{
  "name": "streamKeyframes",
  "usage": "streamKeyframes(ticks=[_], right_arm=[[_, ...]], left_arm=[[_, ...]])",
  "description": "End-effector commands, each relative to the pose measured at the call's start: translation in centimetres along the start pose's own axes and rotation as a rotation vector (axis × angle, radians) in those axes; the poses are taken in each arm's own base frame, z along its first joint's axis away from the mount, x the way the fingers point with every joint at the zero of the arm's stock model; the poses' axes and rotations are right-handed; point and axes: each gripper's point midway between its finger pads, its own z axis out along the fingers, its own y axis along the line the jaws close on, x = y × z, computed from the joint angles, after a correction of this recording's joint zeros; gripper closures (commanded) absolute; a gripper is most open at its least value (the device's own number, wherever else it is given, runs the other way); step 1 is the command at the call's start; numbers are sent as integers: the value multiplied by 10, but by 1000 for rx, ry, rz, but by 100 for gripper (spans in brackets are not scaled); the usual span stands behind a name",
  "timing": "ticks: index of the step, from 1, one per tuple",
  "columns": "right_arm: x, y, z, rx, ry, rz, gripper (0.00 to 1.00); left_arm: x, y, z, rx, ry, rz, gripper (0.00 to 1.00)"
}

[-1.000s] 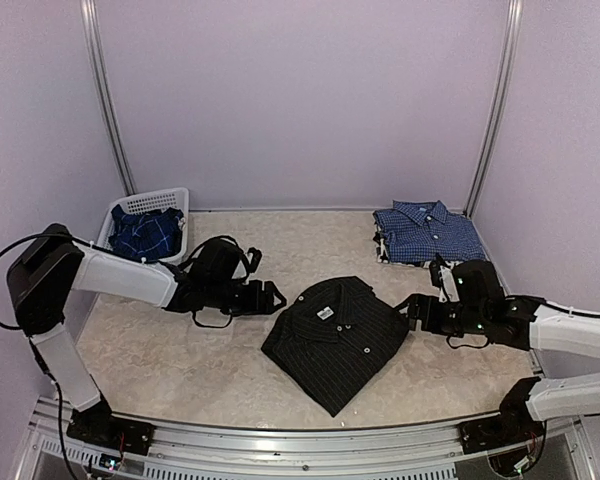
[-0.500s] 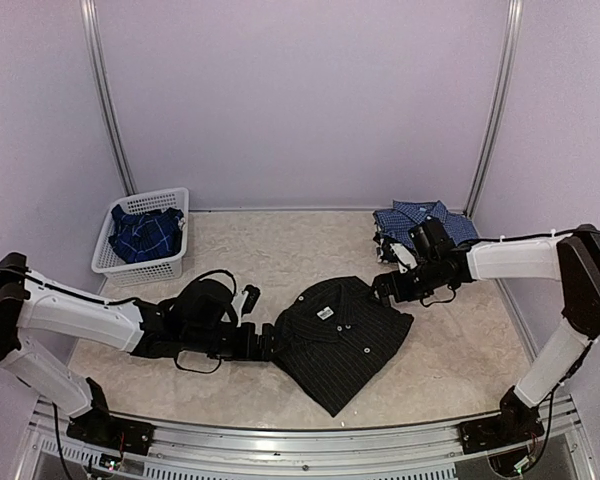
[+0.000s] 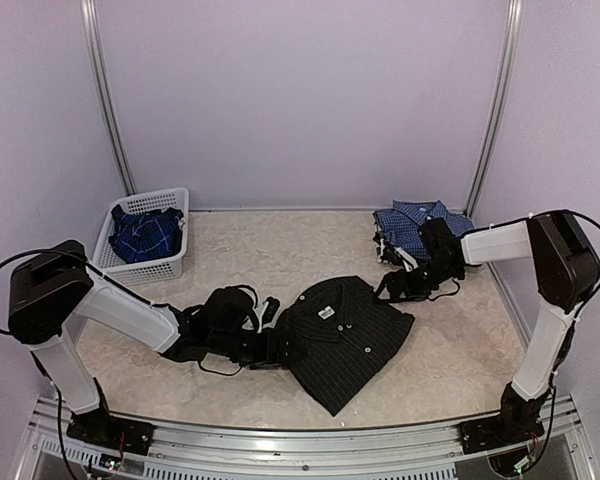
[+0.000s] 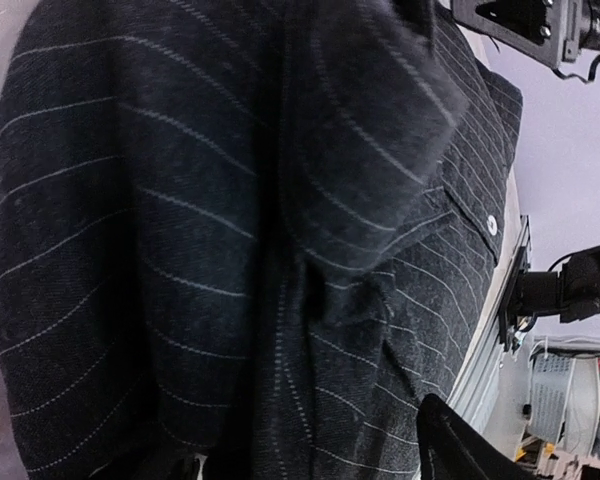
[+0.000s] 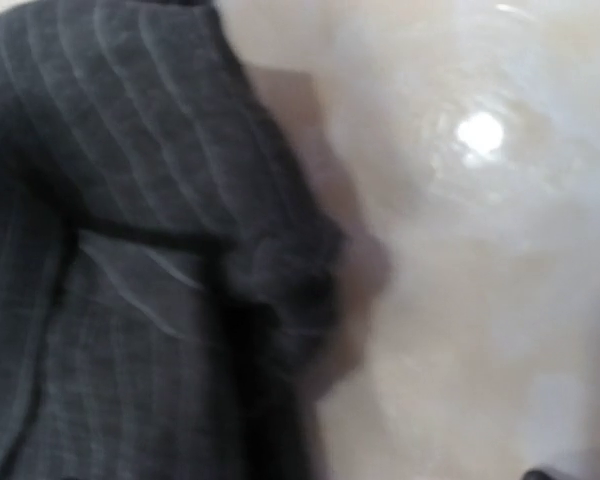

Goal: Fold and stack the long sleeve shirts
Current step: Rotate the square-folded shirt at the center of the board.

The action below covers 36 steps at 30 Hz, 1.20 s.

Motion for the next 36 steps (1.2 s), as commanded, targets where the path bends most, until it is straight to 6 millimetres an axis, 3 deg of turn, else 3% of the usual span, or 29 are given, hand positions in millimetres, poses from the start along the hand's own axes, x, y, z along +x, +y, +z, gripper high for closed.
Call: streamKeyframes(ticks=[1, 8, 13, 17, 23, 30, 36], right_arm=[[26, 3, 15, -112, 83, 60, 10], [42, 8, 26, -193, 119, 90, 20], [55, 20, 28, -256, 130, 118, 28], [68, 20, 26, -235, 142, 131, 30], [64, 11, 17, -146, 114, 157, 28], [62, -13, 2, -17, 78, 199, 25], [72, -12, 14, -52, 127, 214, 30]], left_arm=[[0, 27, 1, -53, 11, -61, 33], [-29, 66, -14, -158, -55, -82, 40], [-55, 74, -13, -191, -84, -53, 40], [-66, 71, -7, -197, -80, -26, 41], [-51, 69, -15, -204, -63, -40, 41], [-42, 58, -37, -208, -118, -63, 31], [-34, 36, -27, -146, -89, -35, 32]])
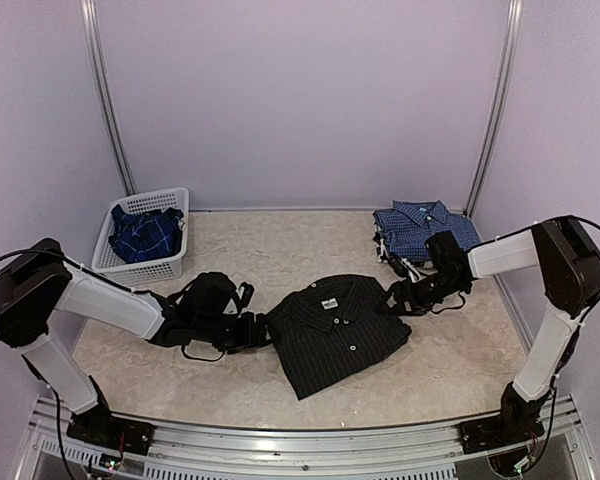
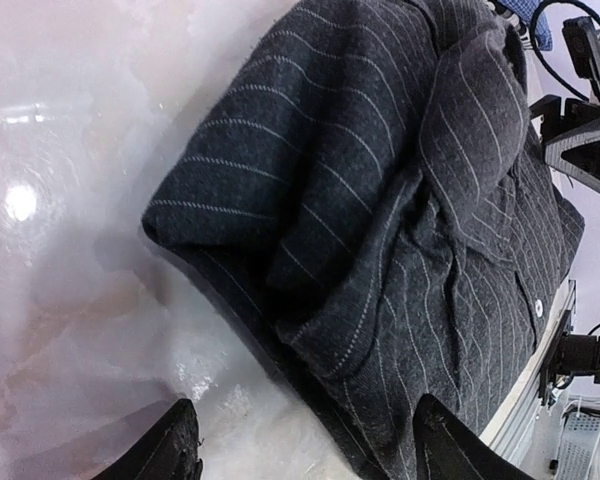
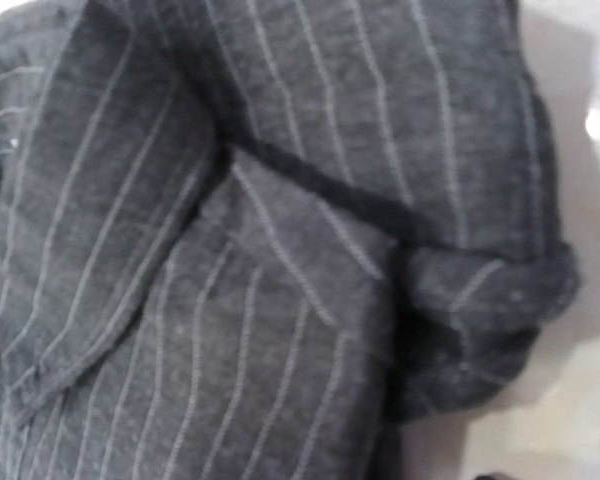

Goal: Fold and stack the long sleeve shirts
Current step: Rotate the square-folded shirt at the center of the board, then pick up the square-folded shirt from the center of the board.

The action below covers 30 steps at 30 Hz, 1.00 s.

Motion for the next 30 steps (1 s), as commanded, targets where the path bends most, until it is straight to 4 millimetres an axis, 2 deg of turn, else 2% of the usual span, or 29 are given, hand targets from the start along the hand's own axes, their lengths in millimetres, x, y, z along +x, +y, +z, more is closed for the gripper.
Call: streamKeyframes(ticks=[1, 6, 13, 16, 21, 27, 30], right_arm=[[42, -30, 13, 92, 133, 119, 31], [57, -6, 29, 5, 193, 93, 32], [75, 10, 49, -111, 232, 115, 39], [73, 16, 52, -161, 214, 120, 43], [59, 34, 52, -274, 163, 127, 50], [63, 42, 55, -296, 172, 134, 54], [58, 46, 54, -319, 154, 118, 58]], left_arm=[[9, -12, 8, 23, 24, 7, 34], [20, -16, 21, 55, 57, -15, 40], [21, -9, 28, 39, 54, -11, 48], [21, -6, 29, 29, 51, -8, 50], [19, -2, 29, 20, 46, -5, 51], [18, -1, 29, 23, 40, 0, 52], [18, 0, 29, 22, 40, 0, 53]])
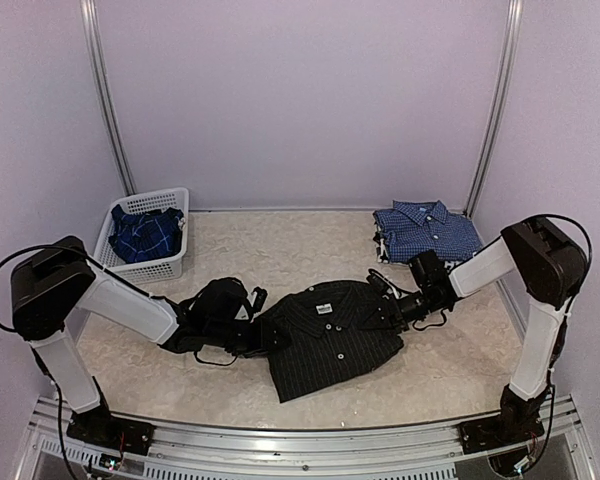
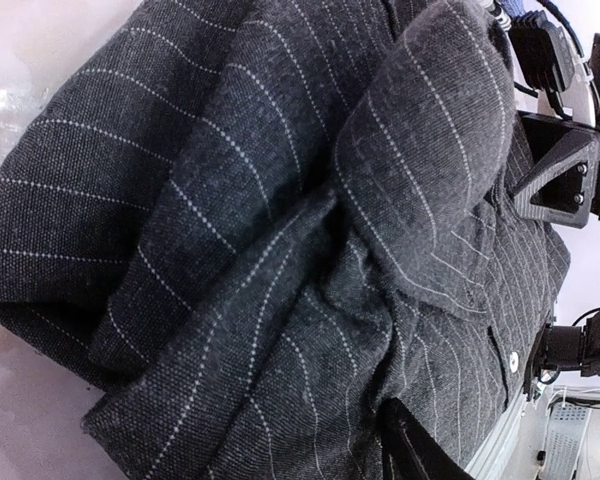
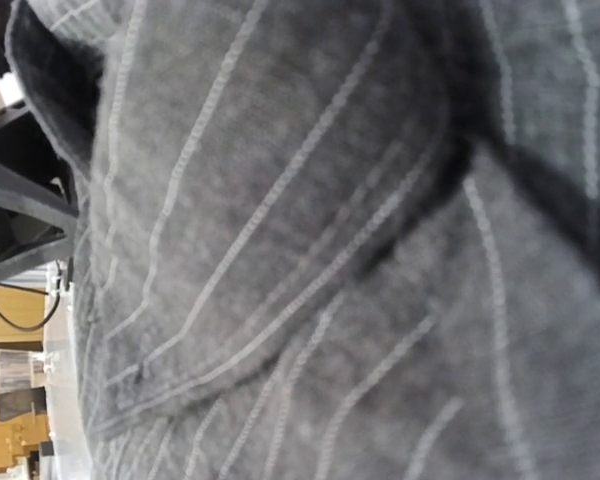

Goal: Fold and stack the long sleeve shirts
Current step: Pick up the square-folded shirt from the center of the board, then place the square-folded shirt on the square-folded shirt.

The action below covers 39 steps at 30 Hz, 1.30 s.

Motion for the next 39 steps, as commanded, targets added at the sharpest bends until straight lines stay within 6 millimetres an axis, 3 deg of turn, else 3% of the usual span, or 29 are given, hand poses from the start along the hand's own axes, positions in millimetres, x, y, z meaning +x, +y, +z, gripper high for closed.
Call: streamKeyframes(ticks=[1, 4, 8, 9, 15, 20, 25, 31, 37, 39], right_arm=[[23, -11, 10, 14, 48, 88, 59], [15, -7, 6, 9, 24, 70, 69], [-2, -1, -6, 16, -19, 39, 98], [-12, 2, -11, 26, -38, 19, 100], [-70, 12, -43, 268, -77, -117, 100], [-127, 31, -85, 314, -172, -173, 100], [-186, 37, -125, 362, -249, -228, 100], [-250, 15, -194, 439, -334, -267, 100], [-260, -33, -274, 454, -418, -238, 100], [-257, -37, -286, 439, -435, -231, 100]], left_arm=[[8, 18, 4, -54, 23, -2, 53], [5, 20, 1, -58, 12, -1, 53], [-6, 23, -9, -68, -22, 6, 53], [-11, 22, -14, -68, -41, 12, 53], [-51, 29, -47, -163, -177, 79, 47], [-79, 26, -73, -223, -263, 130, 46], [-93, 21, -81, -217, -294, 140, 47], [-98, 14, -77, -189, -299, 141, 47], [-91, 10, -68, -153, -266, 130, 47], [-90, 11, -66, -154, -260, 128, 47]])
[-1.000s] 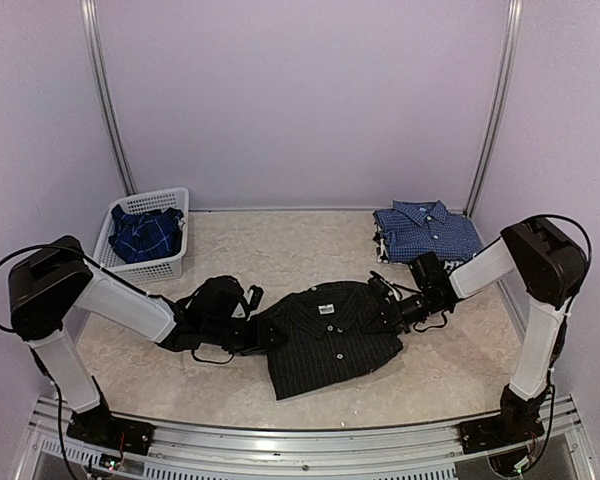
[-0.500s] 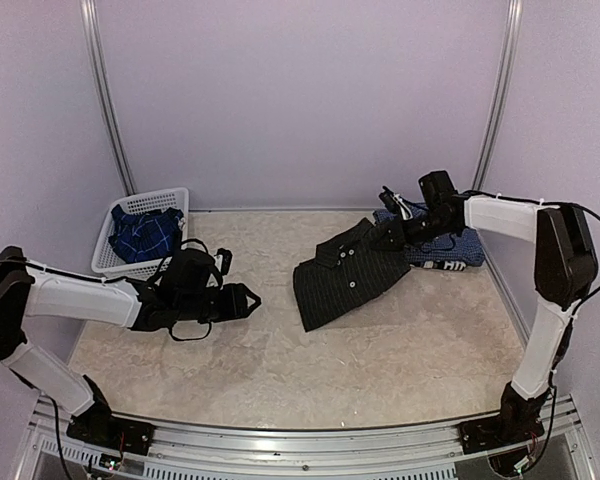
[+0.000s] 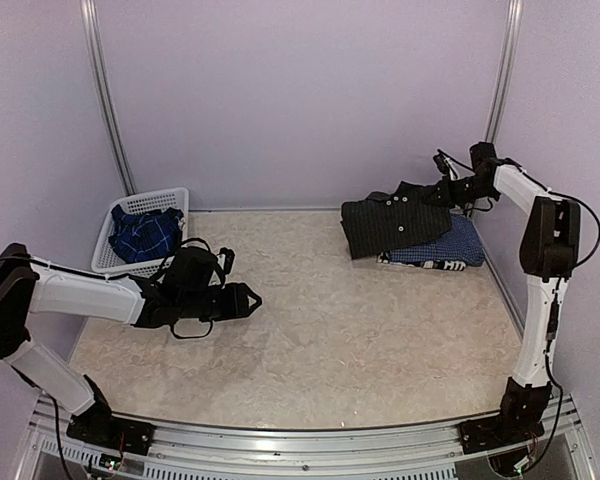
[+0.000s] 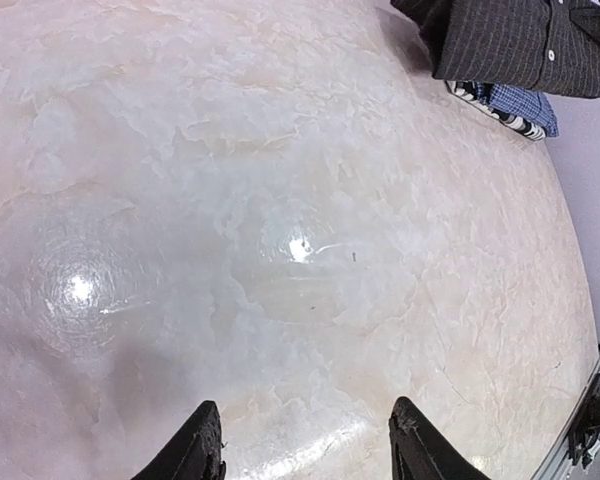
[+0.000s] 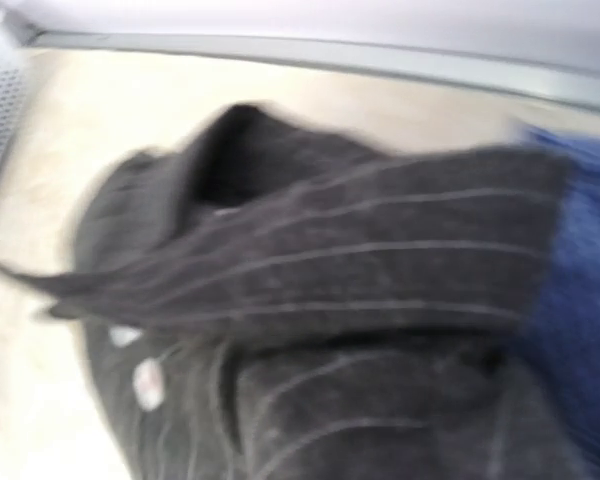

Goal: Fold and stack the long sleeve shirts
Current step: Place the square-folded shirt on the square-folded shirt.

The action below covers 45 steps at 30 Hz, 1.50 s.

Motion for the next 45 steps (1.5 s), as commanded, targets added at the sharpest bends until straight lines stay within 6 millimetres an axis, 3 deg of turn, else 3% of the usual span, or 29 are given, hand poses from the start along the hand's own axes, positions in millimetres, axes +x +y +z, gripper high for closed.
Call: streamKeyframes(ticks=[1, 4, 8, 13, 16, 19, 21, 27, 29, 32, 35, 39, 45], right_arm=[[0, -21, -31, -31, -18, 17, 100], [-15, 4, -33, -113, -62, -3, 100], [-52, 46, -41, -194, -146, -34, 100], [-106, 107, -84, -312, -306, -161, 100], [-129, 126, -110, -308, -384, -219, 100], [-133, 100, -113, -235, -386, -170, 100], [-117, 54, -102, -129, -335, -80, 100], [-2, -75, -62, 5, -106, 265, 100], [38, -98, -52, -26, -62, 364, 100], [68, -119, -43, -28, -30, 442, 100], [71, -130, -41, -7, -20, 461, 99], [59, -139, -51, 41, -50, 458, 84], [40, -146, -65, 94, -76, 439, 82]], left_arm=[[-5, -8, 5, 28, -5, 3, 47], [-5, -8, 9, 25, -1, 3, 47], [-6, -11, 14, 28, 12, 8, 47], [-3, -12, 20, 27, 28, 11, 47], [-2, -11, 22, 22, 29, 8, 47], [1, -12, 25, 29, 36, 6, 47], [2, -13, 26, 32, 39, 4, 47], [6, -13, 27, 32, 52, 10, 47], [6, -13, 28, 29, 55, 14, 47], [6, -14, 29, 32, 54, 14, 47], [7, -17, 31, 44, 62, 14, 48], [12, -18, 33, 42, 71, 18, 47], [17, -18, 34, 44, 84, 20, 48]])
